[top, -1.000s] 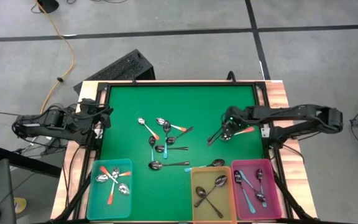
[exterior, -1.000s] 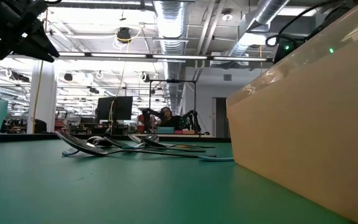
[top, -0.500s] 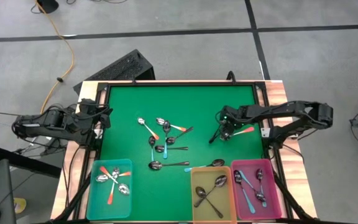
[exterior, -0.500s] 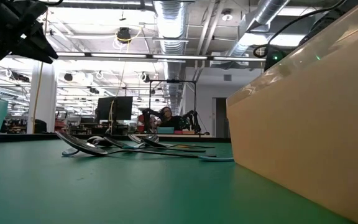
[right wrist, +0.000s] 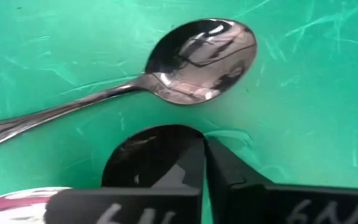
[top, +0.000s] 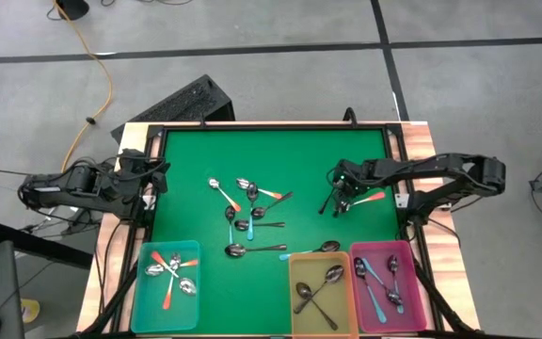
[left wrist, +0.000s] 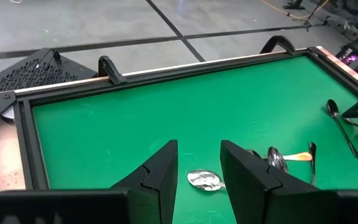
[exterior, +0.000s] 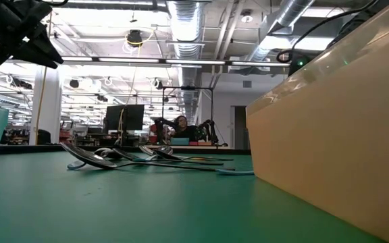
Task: Sort silverware by color (type)
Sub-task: Put the black spoon into the orange bin
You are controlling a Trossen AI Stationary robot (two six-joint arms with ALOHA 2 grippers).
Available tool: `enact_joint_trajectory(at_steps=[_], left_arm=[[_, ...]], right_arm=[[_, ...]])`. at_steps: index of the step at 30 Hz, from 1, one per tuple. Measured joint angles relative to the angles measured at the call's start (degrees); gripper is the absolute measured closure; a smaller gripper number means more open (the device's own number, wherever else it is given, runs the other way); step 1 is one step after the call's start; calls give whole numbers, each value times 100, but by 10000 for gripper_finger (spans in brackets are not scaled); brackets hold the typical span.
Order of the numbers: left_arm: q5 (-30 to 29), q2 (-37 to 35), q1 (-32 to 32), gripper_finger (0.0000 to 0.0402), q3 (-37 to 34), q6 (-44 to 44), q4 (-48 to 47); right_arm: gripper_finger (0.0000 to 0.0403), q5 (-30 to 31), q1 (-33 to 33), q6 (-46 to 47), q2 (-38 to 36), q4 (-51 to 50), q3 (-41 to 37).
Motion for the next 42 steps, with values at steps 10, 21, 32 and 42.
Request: enact_joint_trajectory(at_steps=[10,21,32,42], left_arm=[[159,0,1,296,2,-504,-356],[135,0,-1,296,2,-644,-412],[135,0,1,296,2,-652,-494],[135,0,1,296,2,-659,-496]], right_arm=[[400,29,92,-69,30,-97,443],[402,128,267,-122,21,-246,971],[358,-34,756,205,8,-1229,1710],[181,-226,1518,1423,8,-2596,1710]])
